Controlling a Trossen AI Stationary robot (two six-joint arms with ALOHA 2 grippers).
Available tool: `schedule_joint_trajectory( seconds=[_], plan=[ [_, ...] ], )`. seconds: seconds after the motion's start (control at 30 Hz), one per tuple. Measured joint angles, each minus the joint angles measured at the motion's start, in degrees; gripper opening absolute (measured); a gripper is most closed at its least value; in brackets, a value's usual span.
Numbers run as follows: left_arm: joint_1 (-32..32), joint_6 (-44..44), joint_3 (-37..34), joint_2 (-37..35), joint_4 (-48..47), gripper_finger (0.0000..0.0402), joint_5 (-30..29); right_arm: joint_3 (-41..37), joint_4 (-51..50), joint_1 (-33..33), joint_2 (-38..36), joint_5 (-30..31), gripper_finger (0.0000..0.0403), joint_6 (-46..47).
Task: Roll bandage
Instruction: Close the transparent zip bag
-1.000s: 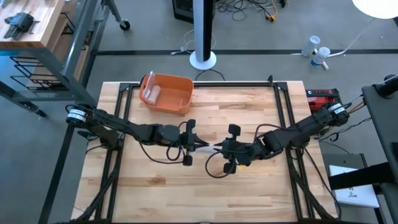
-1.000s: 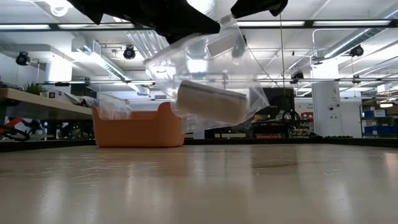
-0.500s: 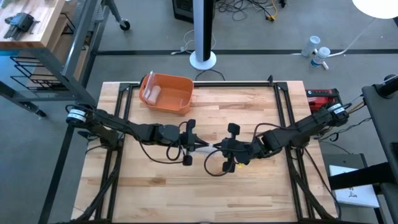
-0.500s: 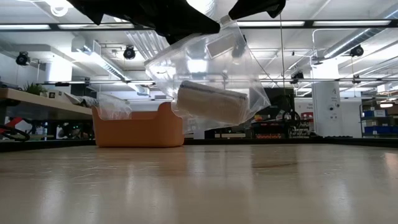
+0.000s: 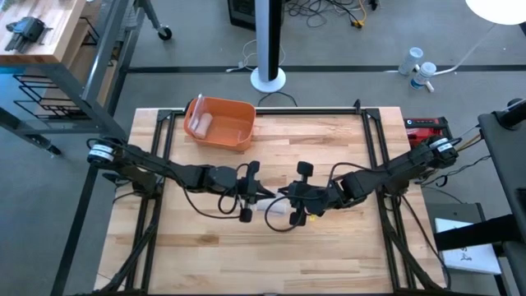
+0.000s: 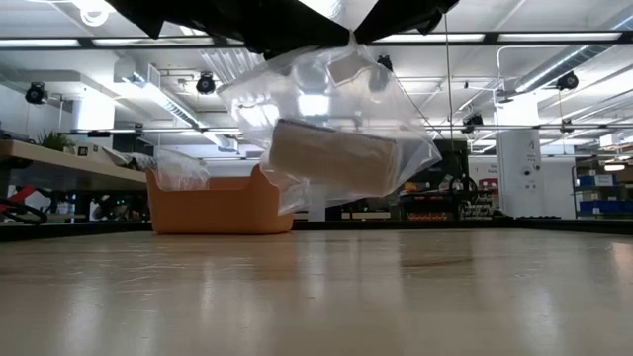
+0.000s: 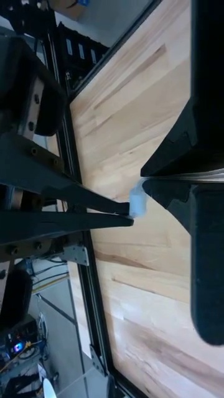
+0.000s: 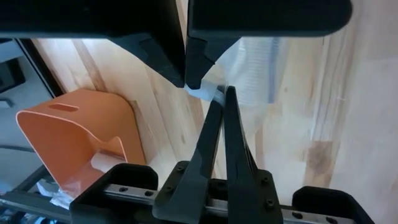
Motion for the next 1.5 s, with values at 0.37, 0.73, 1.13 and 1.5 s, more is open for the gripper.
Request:
schedule_joint_trajectory(
  seconds=[0.37,0.73,1.13,1.5],
  plan=[
    [-0.05,0.01,0.0,0.0,0.07,0.0,0.02,0.0,-0.63,1.15,-0.51,-0.55,0.0003,-0.17],
    [0.17,0.41,0.11,-0.07,-0.21,0.0,-1.2,0.0,-0.55,2.79,-0.76,-2.72,0.002,-0.7],
    [-0.31,3.44,0.11,-0.07,-0.72,0.0,-0.71,0.0,-0.09,2.64,-1.03,-2.02,0.0033,-0.68],
    [-0.36,3.48,0.11,-0.07,-0.47,0.0,0.02,0.0,0.9,1.44,0.1,-0.72,0.0042,-0.71]
  ],
)
